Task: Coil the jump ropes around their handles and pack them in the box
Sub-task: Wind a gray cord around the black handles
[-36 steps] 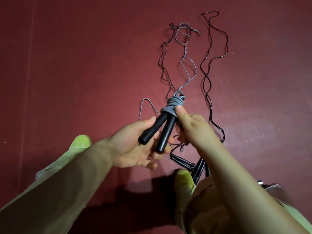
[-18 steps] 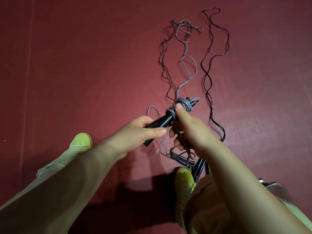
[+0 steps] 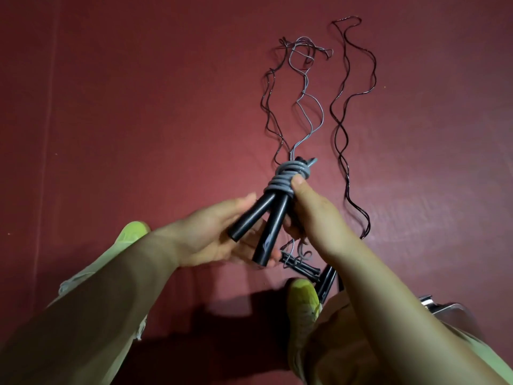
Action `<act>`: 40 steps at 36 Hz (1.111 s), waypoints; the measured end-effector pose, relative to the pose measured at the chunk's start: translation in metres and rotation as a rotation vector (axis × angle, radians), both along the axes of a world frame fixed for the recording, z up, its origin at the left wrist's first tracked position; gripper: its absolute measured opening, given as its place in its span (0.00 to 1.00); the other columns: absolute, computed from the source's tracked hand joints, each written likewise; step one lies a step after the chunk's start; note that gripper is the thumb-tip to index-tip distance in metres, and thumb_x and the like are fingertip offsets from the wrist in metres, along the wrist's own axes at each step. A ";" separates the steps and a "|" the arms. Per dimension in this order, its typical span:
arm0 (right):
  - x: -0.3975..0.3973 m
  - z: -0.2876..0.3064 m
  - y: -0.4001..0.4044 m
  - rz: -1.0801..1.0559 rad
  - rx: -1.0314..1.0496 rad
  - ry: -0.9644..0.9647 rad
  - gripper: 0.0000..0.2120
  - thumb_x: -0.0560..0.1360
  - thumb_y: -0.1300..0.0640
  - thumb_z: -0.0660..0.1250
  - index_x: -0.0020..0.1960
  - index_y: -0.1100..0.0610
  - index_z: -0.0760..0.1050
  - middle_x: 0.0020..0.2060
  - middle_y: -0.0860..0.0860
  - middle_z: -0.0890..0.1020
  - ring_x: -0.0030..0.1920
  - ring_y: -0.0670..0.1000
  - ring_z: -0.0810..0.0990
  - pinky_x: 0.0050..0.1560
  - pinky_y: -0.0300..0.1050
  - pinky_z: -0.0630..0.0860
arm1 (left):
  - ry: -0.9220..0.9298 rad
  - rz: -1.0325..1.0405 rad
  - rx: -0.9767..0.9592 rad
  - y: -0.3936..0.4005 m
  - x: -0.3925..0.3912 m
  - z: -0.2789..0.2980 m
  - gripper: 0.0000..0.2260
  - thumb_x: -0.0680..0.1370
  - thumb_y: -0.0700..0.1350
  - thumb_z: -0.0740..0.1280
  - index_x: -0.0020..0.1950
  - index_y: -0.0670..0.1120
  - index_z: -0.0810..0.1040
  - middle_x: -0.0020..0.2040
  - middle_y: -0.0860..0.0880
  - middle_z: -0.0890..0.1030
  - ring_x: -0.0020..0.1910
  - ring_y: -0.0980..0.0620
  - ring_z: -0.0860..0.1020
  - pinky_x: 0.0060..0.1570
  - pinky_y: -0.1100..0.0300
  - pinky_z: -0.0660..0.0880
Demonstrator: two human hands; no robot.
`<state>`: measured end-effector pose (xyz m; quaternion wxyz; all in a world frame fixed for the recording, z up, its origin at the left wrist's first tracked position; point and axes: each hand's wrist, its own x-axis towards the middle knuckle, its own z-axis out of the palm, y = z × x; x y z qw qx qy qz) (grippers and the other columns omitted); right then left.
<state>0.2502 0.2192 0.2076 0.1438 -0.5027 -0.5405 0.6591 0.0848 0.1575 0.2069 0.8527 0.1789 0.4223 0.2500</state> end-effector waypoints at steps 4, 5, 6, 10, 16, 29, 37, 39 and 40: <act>-0.002 0.003 0.005 -0.073 -0.045 0.229 0.22 0.74 0.40 0.51 0.41 0.57 0.73 0.27 0.59 0.69 0.23 0.48 0.63 0.25 0.38 0.61 | -0.332 -0.034 -0.027 -0.004 0.007 -0.001 0.30 0.68 0.69 0.57 0.46 0.45 0.83 0.41 0.44 0.82 0.40 0.45 0.81 0.44 0.54 0.77; -0.003 0.003 0.005 -0.055 -0.051 0.245 0.22 0.73 0.40 0.51 0.42 0.57 0.73 0.25 0.57 0.68 0.23 0.48 0.63 0.25 0.38 0.61 | -0.403 -0.019 -0.039 -0.005 0.009 -0.004 0.29 0.70 0.69 0.58 0.46 0.45 0.81 0.38 0.46 0.80 0.36 0.47 0.79 0.40 0.55 0.75; -0.003 0.002 0.006 -0.025 -0.053 0.235 0.24 0.73 0.40 0.50 0.43 0.59 0.72 0.23 0.53 0.68 0.23 0.47 0.64 0.26 0.38 0.62 | -0.477 -0.008 -0.053 -0.006 0.012 -0.005 0.28 0.71 0.69 0.57 0.46 0.45 0.79 0.36 0.47 0.77 0.32 0.50 0.75 0.38 0.57 0.73; 0.002 0.003 0.005 0.094 0.026 0.079 0.37 0.73 0.32 0.46 0.41 0.67 0.71 0.25 0.52 0.69 0.26 0.46 0.66 0.32 0.39 0.64 | -0.601 -0.035 -0.121 -0.006 0.010 -0.007 0.28 0.72 0.69 0.55 0.47 0.44 0.74 0.35 0.49 0.70 0.26 0.55 0.62 0.31 0.61 0.65; 0.004 0.005 0.004 0.130 0.056 -0.170 0.29 0.81 0.38 0.43 0.38 0.57 0.68 0.29 0.51 0.70 0.32 0.51 0.67 0.39 0.48 0.64 | -0.138 -0.051 -0.107 0.001 0.004 0.000 0.28 0.70 0.70 0.51 0.38 0.45 0.70 0.30 0.49 0.68 0.23 0.56 0.57 0.28 0.60 0.57; 0.005 -0.006 0.002 0.119 0.198 -0.435 0.26 0.82 0.42 0.42 0.31 0.48 0.65 0.32 0.54 0.75 0.40 0.60 0.78 0.42 0.48 0.71 | 0.463 -0.131 0.029 0.000 0.018 0.000 0.28 0.73 0.70 0.49 0.37 0.47 0.71 0.27 0.51 0.71 0.22 0.56 0.58 0.28 0.60 0.58; -0.002 -0.014 -0.004 0.176 0.099 -0.423 0.34 0.78 0.32 0.41 0.25 0.52 0.65 0.19 0.45 0.69 0.27 0.49 0.69 0.33 0.46 0.61 | 1.023 -0.233 0.273 0.003 0.011 -0.001 0.26 0.70 0.72 0.56 0.32 0.49 0.69 0.34 0.46 0.72 0.37 0.44 0.71 0.39 0.54 0.65; -0.004 -0.014 -0.006 0.140 0.006 -0.333 0.34 0.77 0.29 0.41 0.27 0.52 0.63 0.18 0.43 0.65 0.22 0.44 0.62 0.30 0.43 0.58 | 1.054 -0.208 0.302 0.004 0.007 0.001 0.24 0.73 0.67 0.60 0.34 0.48 0.69 0.34 0.50 0.71 0.35 0.48 0.70 0.37 0.54 0.64; -0.004 -0.012 -0.007 0.129 -0.030 -0.294 0.32 0.77 0.30 0.41 0.29 0.51 0.62 0.19 0.43 0.64 0.21 0.44 0.60 0.28 0.42 0.57 | 1.052 -0.207 0.320 0.004 0.004 0.001 0.23 0.72 0.67 0.63 0.35 0.47 0.70 0.34 0.51 0.72 0.34 0.49 0.71 0.37 0.55 0.64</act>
